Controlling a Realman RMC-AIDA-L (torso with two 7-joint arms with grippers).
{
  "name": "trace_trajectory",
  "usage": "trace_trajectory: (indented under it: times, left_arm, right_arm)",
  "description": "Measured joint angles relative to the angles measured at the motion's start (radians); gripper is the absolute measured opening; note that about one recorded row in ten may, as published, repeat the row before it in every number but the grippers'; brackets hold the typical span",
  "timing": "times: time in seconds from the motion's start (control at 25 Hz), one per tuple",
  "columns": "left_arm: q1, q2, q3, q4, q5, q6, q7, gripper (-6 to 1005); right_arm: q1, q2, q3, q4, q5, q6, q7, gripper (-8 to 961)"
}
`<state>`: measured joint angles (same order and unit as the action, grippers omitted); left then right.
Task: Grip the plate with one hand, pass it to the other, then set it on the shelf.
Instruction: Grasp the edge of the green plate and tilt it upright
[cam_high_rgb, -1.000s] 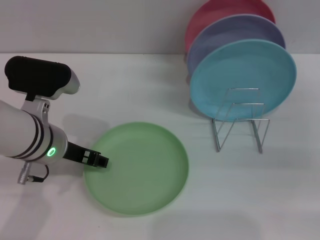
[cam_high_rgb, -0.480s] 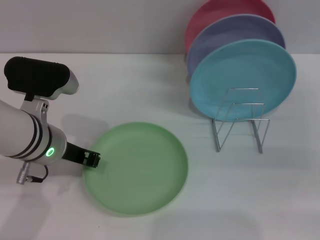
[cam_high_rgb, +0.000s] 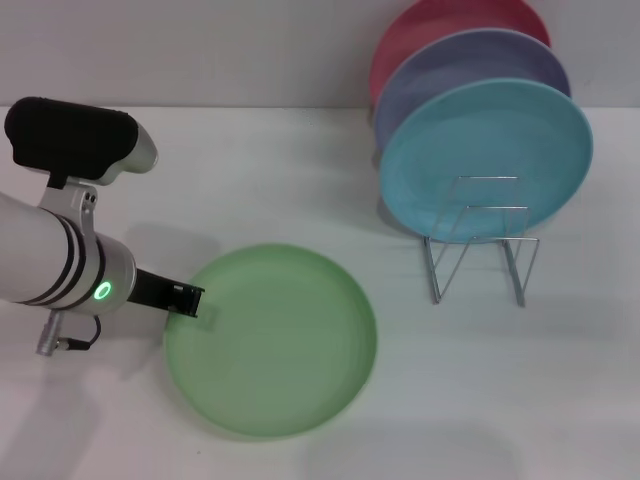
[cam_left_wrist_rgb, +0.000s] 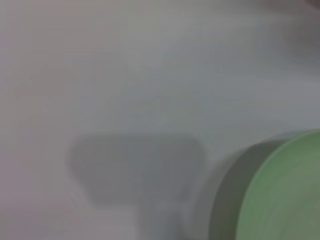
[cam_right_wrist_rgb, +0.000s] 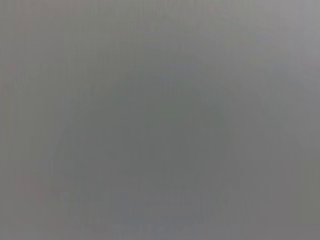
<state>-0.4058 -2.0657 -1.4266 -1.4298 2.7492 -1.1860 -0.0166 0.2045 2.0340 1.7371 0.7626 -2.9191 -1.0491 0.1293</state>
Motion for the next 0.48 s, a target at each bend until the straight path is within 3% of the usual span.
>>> trace_trajectory:
  times: [0.28, 0.48]
  left_arm:
    - [0.036, 0.002, -0.016, -0.099, 0.038, 0.042, 0.003, 61]
    - [0.073, 0.004, -0.046, -0.205, 0.092, 0.08, 0.007, 46]
  right_arm:
    - [0.01, -0.006, -0.048, 0.04, 0.0, 0.007, 0.009, 546]
    - [0.034, -0.053, -0.145, 0.167, 0.0, 0.125, 0.027, 540]
